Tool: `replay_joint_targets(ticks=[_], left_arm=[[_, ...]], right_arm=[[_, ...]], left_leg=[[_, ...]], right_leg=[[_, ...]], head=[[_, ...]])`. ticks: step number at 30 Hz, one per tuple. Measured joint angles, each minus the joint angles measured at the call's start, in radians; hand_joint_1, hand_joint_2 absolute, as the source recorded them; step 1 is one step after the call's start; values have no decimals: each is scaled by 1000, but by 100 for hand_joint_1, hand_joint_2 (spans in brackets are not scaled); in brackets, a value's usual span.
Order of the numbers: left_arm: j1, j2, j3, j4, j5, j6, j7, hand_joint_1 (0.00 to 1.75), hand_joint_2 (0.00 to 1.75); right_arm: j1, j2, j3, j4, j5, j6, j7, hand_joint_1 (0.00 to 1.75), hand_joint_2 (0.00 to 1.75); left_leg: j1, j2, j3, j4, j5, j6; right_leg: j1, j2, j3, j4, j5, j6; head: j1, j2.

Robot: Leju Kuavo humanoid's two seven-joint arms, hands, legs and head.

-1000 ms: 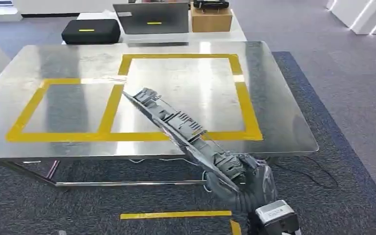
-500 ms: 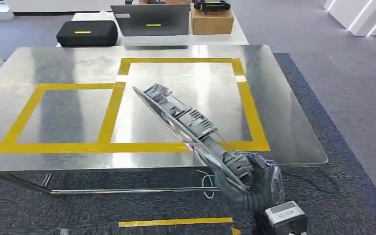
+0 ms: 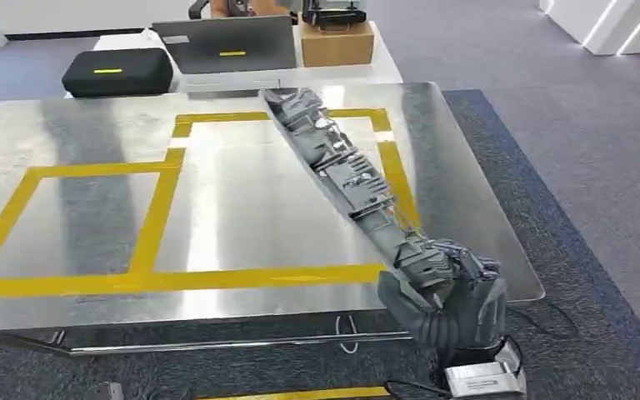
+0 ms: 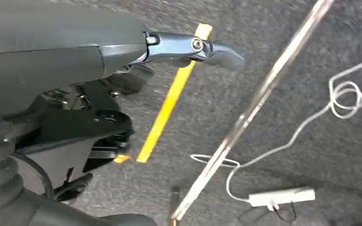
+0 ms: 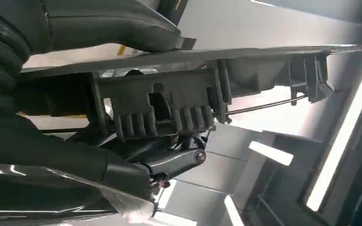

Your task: Take the parts from the cabinet and place them on the table.

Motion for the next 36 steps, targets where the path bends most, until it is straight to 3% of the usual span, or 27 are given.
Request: replay_joint_targets(ticks=[1, 2, 3, 4, 5, 9, 11, 16, 20, 27, 32, 36], left_arm=[[-2, 1, 0, 0, -2, 3, 0, 0, 175], [-3, -3, -3, 0, -8, 4, 0, 0, 175], [-2, -3, -4, 0, -10, 6, 0, 0, 175], [-2, -4, -5, 0, -12, 12, 1, 0, 175], [-2, -4, -5, 0, -16, 13, 0, 0, 175], [-5, -11, -6, 0, -16, 16, 4, 0, 175], [-7, -11, -6, 0, -18, 19, 10, 0, 175], [-12, -13, -14, 0, -29, 17, 16, 0, 175], [-16, -13, -27, 0, -43, 5, 21, 0, 175], [-21, -13, -45, 0, -59, -6, 26, 0, 175], [-28, -13, -74, 0, -90, -34, 27, 0, 175], [-36, -12, -110, 0, -118, -81, 29, 0, 175]], right_arm=[[-8, 0, 9, 5, 8, -6, 4, 175, 175], [-15, 0, 19, 8, 16, -13, 14, 175, 175], [-22, 0, 26, 10, 19, -17, 20, 175, 175], [-28, 0, 33, 13, 25, -22, 31, 175, 175], [-32, 0, 38, 17, 30, -23, 37, 175, 175], [-63, -1, 61, 30, 68, -19, 68, 175, 175], [-78, -1, 76, 37, 111, -3, 98, 175, 175], [-142, -21, 124, 108, 216, 30, 169, 175, 175], [-221, -54, 184, 201, 321, 102, 243, 175, 175], [-296, -85, 249, 308, 379, 150, 293, 175, 175], [-406, -94, 311, 428, 426, 247, 383, 175, 175], [-508, -90, 336, 589, 467, 277, 465, 175, 175]], left_leg=[[1, 3, -9, -5, -35, 3], [-8, 4, 0, -8, -4, -7], [-9, 1, 4, -24, -1, -1], [-5, 2, 9, -35, 3, -11], [-5, 1, 12, -38, 5, -13], [-4, -1, 15, -41, -7, -15], [-4, 0, 15, -41, -10, -13], [-4, 0, 19, -41, -13, -11], [-4, 1, 22, -41, -11, -9], [-4, 0, 22, -41, -9, -7], [-3, 0, 24, -41, -9, -7], [-2, 0, 25, -41, -8, -8]], right_leg=[[1, 3, 12, 0, -4, 7], [-2, 0, 10, -3, -6, 14], [-4, -2, 14, -12, -5, 18], [0, -3, 22, -12, -5, 15], [0, -3, 21, -15, 4, 15], [0, -4, 28, -23, 3, 17], [0, -4, 37, -41, -10, 16], [0, -4, 31, -46, -11, 17], [0, -4, 33, -46, -8, 21], [0, -6, 36, -46, -7, 22], [1, -6, 36, -46, -7, 22], [2, -6, 37, -46, -7, 22]], head=[[10, 0], [6, 0], [5, 0], [4, 0], [5, 0], [5, 0], [5, 0], [6, 0], [4, 0], [5, 0], [5, 0], [5, 0]])
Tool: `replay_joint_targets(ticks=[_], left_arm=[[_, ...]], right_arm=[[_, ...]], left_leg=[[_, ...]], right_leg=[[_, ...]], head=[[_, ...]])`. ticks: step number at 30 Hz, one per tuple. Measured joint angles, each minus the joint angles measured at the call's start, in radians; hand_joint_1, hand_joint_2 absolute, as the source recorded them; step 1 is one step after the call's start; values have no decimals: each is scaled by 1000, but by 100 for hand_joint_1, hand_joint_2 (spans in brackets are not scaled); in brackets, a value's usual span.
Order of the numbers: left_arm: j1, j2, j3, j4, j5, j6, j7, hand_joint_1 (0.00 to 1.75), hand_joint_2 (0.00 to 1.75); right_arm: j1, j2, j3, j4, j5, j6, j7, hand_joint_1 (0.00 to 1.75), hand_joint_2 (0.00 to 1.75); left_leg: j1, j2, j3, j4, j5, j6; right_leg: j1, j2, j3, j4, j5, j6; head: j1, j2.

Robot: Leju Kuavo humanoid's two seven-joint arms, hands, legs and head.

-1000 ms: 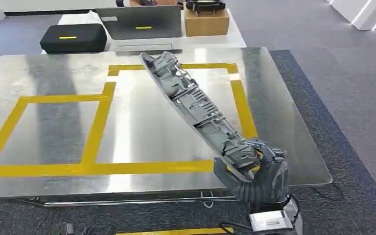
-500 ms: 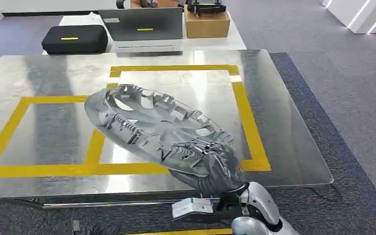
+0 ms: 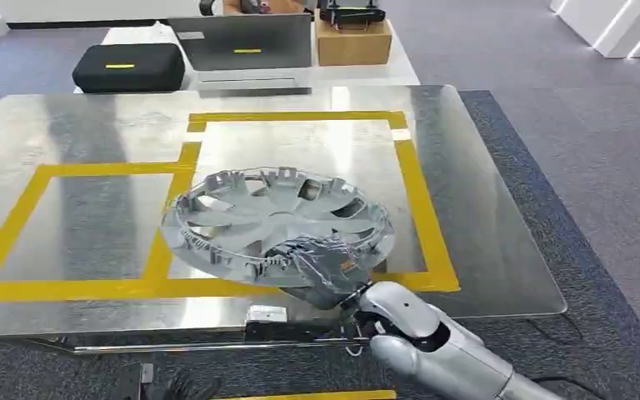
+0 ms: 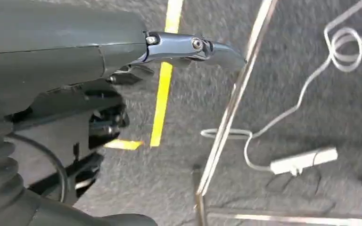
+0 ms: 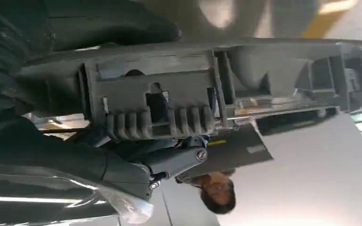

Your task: Take the parts from the cabinet and place them on the table.

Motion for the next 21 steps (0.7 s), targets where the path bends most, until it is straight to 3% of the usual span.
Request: replay_joint_targets(ticks=[8, 18, 19, 21], left_arm=[[-7, 3, -43, 0, -13, -8, 29, 0, 175], [-3, 3, -46, 0, 5, 2, 73, 0, 175], [-1, 3, -45, 0, 9, 3, 73, 0, 175], [4, 3, -45, 0, 22, 11, 73, 0, 175]], right_arm=[[-157, 64, 3, 300, 41, 16, 43, 175, 175], [-285, 138, -8, 549, 53, 1, 53, 175, 175], [-293, 143, -8, 568, 54, -4, 51, 0, 175], [-296, 149, -8, 591, 54, -19, 42, 0, 175]], left_leg=[[0, 1, 1, 0, 2, 0], [2, 0, 1, 0, 2, -1], [2, 0, 1, 0, 2, -1], [2, 0, 1, 0, 2, -1]], right_leg=[[0, 1, 12, 1, 3, 0], [1, 0, 11, 1, 3, 0], [1, 0, 11, 1, 3, 0], [1, 0, 11, 1, 3, 0]], head=[[0, 0], [0, 0], [0, 0], [0, 0]])
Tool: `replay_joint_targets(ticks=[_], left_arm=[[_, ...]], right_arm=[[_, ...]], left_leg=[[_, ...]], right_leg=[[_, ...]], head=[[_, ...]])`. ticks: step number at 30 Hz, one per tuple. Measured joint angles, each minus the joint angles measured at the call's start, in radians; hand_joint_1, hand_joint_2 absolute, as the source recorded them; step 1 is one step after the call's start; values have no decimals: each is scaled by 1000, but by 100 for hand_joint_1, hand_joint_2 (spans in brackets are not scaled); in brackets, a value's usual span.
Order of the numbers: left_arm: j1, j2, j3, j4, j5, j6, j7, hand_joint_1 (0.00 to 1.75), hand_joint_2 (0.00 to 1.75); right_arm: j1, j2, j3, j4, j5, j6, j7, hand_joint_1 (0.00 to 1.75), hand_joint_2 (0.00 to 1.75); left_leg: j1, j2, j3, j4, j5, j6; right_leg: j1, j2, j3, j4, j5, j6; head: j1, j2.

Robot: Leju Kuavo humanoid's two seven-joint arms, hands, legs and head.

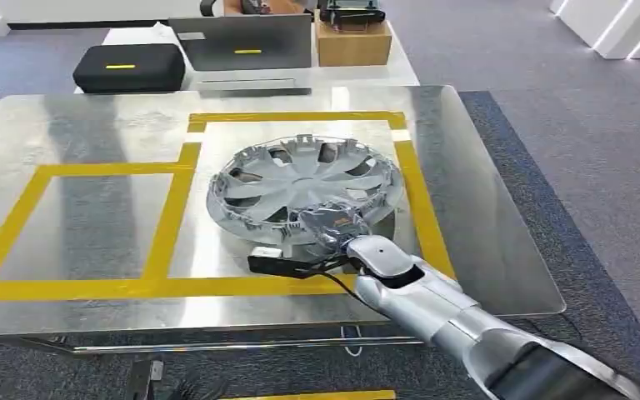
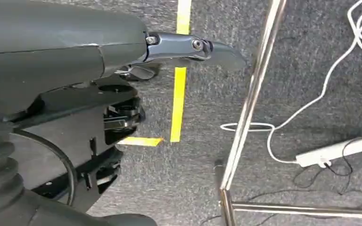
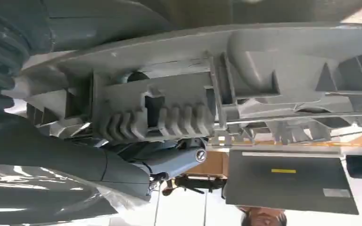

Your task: Take the parts from the cabinet and place them on the table.

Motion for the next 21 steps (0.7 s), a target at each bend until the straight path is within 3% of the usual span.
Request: replay_joint_targets(ticks=[12, 13, 17, 21], left_arm=[[35, 11, 48, 3, 79, -37, -22, 0, 175], [37, 11, 52, 3, 79, -37, -22, 0, 0], [43, 14, 63, 4, 86, -36, -19, 0, 0], [53, 17, 79, 4, 89, -34, -56, 0, 0]], right_arm=[[42, -12, -53, -2, -61, 4, -38, 0, 175], [43, -14, -56, -5, -63, 4, -38, 0, 175], [67, -28, -76, -50, -103, 37, -63, 0, 175], [167, -68, -112, -195, -235, 78, -142, 0, 175]], left_leg=[[0, 0, 0, 0, -1, 0], [0, 0, 0, 0, -1, 0], [0, 0, 0, 0, -1, 0], [0, 0, 0, 0, -1, 1]], right_leg=[[0, 1, -12, -1, 0, 0], [0, 1, -12, -1, 0, 0], [0, 1, -12, -1, 0, 0], [0, 0, -11, -1, -1, 0]], head=[[0, 0], [0, 0], [0, 0], [0, 0]])
